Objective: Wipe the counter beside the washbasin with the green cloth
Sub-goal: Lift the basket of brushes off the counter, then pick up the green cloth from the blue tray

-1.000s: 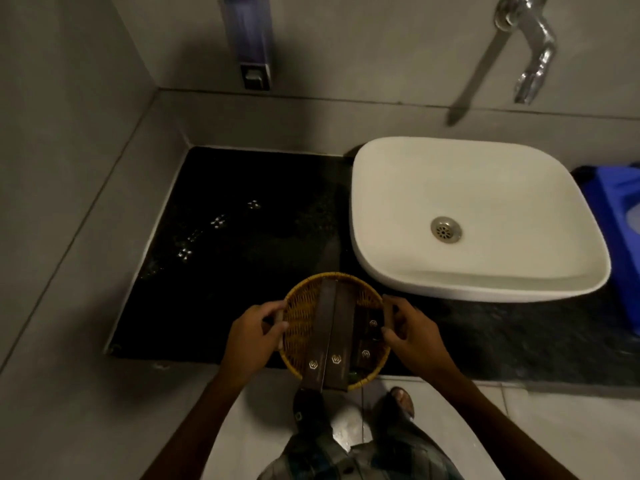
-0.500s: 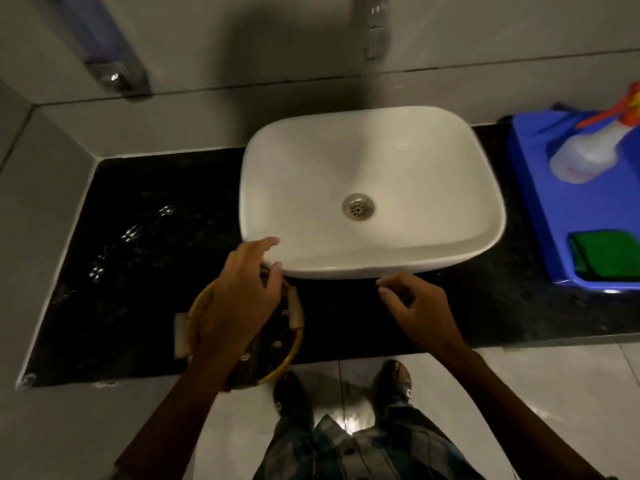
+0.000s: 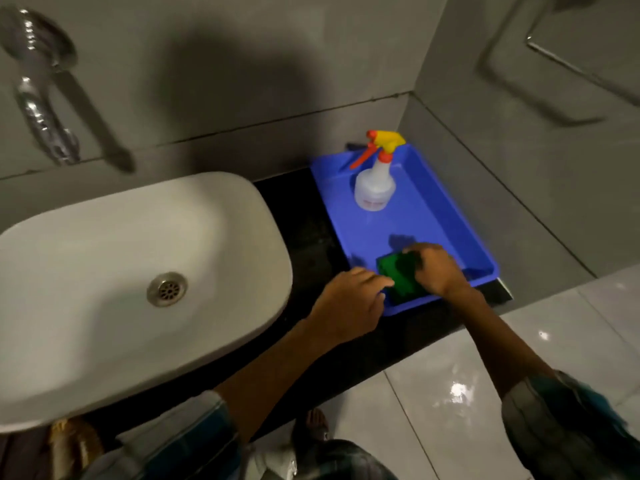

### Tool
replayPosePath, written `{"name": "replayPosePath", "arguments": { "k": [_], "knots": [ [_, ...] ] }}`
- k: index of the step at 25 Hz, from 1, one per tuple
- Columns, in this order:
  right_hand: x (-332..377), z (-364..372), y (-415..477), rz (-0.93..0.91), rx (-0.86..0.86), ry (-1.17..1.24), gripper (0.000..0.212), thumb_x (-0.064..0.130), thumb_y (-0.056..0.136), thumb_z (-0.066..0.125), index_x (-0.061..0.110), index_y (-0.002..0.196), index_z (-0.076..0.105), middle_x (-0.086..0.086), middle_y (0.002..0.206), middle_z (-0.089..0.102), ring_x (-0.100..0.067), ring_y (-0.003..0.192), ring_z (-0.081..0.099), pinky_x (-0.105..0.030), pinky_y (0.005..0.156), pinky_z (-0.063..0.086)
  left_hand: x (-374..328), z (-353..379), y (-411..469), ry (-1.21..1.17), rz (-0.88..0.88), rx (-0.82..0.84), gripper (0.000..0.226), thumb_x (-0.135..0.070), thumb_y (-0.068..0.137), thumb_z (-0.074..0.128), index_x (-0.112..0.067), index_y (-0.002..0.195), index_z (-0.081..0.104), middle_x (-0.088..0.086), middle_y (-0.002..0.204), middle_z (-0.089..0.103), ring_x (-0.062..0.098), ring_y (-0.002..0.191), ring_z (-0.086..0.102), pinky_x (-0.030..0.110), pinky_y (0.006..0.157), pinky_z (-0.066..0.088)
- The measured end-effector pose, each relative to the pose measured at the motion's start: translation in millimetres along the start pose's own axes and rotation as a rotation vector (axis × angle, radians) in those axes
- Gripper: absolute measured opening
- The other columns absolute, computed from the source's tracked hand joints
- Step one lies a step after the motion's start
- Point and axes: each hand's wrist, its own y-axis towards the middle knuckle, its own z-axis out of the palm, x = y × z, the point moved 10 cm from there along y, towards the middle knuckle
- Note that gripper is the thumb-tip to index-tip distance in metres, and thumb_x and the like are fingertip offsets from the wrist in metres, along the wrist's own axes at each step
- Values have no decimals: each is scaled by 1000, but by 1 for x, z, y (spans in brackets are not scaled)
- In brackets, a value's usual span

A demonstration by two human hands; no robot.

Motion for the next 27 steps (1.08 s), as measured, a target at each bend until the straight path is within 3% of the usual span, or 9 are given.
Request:
{"name": "replayPosePath", "arguments": {
  "k": [3, 5, 9, 14, 17, 19, 23, 25, 27],
  "knots": [
    [1, 29, 26, -137, 215, -321, 68, 17, 84, 60, 25, 146, 33, -8, 150, 39, -28, 139, 29, -47, 108, 28, 13, 77, 30, 127, -44, 350, 40, -25, 96, 44, -8, 131, 51, 13, 135, 56, 29, 135, 37, 45, 106, 32],
    [-8, 35, 38, -102, 288, -418, 71, 27, 85, 59, 24, 148, 25, -9, 152, 33, -27, 141, 23, -50, 111, 18, 24, 104, 39, 175, -79, 459, 44, -30, 98, 39, -9, 136, 43, 11, 143, 49, 26, 143, 23, 47, 111, 23],
    [-15, 22, 38, -77, 313, -480, 40, 30, 81, 64, 16, 118, 59, -13, 131, 48, -32, 130, 35, -47, 106, 26, 43, 115, 47, 87, -200, 462, 47, -29, 96, 43, -6, 137, 41, 17, 140, 49, 31, 136, 34, 46, 110, 30],
    [-5, -21, -10, -68, 287, 490, 24, 4, 70, 80, 17, 83, 65, -7, 85, 67, -25, 86, 65, -40, 76, 53, 57, 69, 40, -446, -441, 13, 71, -29, 79, 72, -16, 139, 36, 11, 140, 42, 27, 130, 42, 42, 105, 40],
    [24, -54, -34, -82, 230, 1174, 27, 5, 70, 77, 13, 94, 70, -4, 86, 74, -22, 83, 70, -31, 69, 61, 61, 33, 29, -805, -523, -85, 58, -44, 66, 79, -16, 114, 60, 10, 114, 68, 19, 104, 63, 50, 95, 50],
    [59, -52, -45, -67, 229, 1556, 30, 19, 82, 66, 11, 111, 68, -9, 103, 75, -24, 95, 71, -37, 80, 62, 66, -9, 17, -941, -543, -192, 44, -46, 66, 76, -13, 94, 65, 17, 95, 73, 18, 84, 66, 55, 84, 55],
    [164, 6, -74, 54, 508, 1781, 63, 53, 88, 44, 11, 133, 55, -15, 132, 62, -31, 120, 59, -56, 99, 46, 100, -98, -56, -857, -661, -401, 45, -46, 68, 71, -6, 86, 67, 21, 84, 73, 20, 74, 64, 57, 75, 55],
    [234, 23, -94, 13, 645, 1771, 62, 52, 89, 42, 11, 133, 55, -15, 132, 62, -32, 121, 59, -57, 98, 47, 126, -134, -117, -917, -772, -458, 42, -39, 72, 72, -1, 89, 66, 29, 93, 70, 30, 83, 67, 62, 79, 54],
    [305, 33, -112, -77, 667, 1658, 52, 44, 92, 44, 13, 133, 55, -13, 127, 66, -29, 115, 64, -51, 90, 56, 150, -183, -187, -894, -822, -518, 30, -35, 76, 73, -11, 94, 69, 21, 99, 72, 32, 92, 70, 53, 81, 58]
  ]
}}
